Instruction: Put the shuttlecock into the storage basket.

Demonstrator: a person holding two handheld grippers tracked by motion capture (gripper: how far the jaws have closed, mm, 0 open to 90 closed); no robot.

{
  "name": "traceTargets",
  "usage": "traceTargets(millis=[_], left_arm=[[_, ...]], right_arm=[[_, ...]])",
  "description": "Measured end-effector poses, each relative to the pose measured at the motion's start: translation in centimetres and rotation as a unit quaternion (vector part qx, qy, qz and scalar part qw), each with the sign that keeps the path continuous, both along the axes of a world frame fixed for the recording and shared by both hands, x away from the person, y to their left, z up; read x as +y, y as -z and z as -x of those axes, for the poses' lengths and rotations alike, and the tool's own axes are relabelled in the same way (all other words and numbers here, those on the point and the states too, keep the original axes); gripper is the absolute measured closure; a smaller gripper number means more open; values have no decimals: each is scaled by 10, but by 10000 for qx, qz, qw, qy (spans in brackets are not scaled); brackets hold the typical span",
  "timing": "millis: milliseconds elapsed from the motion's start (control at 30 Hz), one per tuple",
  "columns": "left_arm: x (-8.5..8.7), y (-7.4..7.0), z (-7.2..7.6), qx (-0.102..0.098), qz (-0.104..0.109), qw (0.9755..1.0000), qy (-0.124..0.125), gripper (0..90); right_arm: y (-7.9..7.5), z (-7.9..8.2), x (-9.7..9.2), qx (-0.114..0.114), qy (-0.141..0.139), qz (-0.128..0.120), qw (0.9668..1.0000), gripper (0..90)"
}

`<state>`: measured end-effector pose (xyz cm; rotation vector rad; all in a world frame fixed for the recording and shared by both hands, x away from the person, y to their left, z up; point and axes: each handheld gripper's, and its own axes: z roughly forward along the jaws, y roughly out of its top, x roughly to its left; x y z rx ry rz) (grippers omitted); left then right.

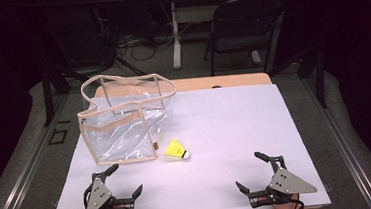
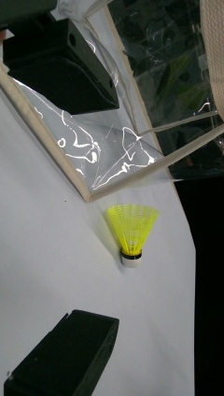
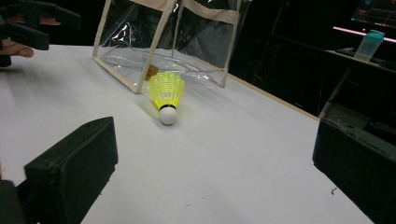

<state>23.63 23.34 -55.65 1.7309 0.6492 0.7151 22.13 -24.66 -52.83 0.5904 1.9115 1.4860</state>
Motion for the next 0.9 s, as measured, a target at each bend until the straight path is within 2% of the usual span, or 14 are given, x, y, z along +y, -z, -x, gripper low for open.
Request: traceTargets(millis=[200, 500, 600, 700, 900], left_arm=[[-2, 0, -1, 36, -2, 10000, 23, 0], [-4, -2, -4, 235, 23, 9996, 121, 0], [-4, -4, -4, 220, 22, 9997, 128, 0], [-5, -4, -8, 316, 86, 9993, 156, 0], [-11, -7, -16, 489, 17, 9986, 211, 0]], right_arm=[[1, -1, 0, 13, 7, -6, 10000, 0], [1, -2, 1, 54, 27, 17, 10000, 0], [1, -2, 1, 57, 34, 44, 10000, 0], [1, -3, 2, 66, 22, 45, 10000, 0], [1, -5, 4, 101, 14, 68, 9999, 0]])
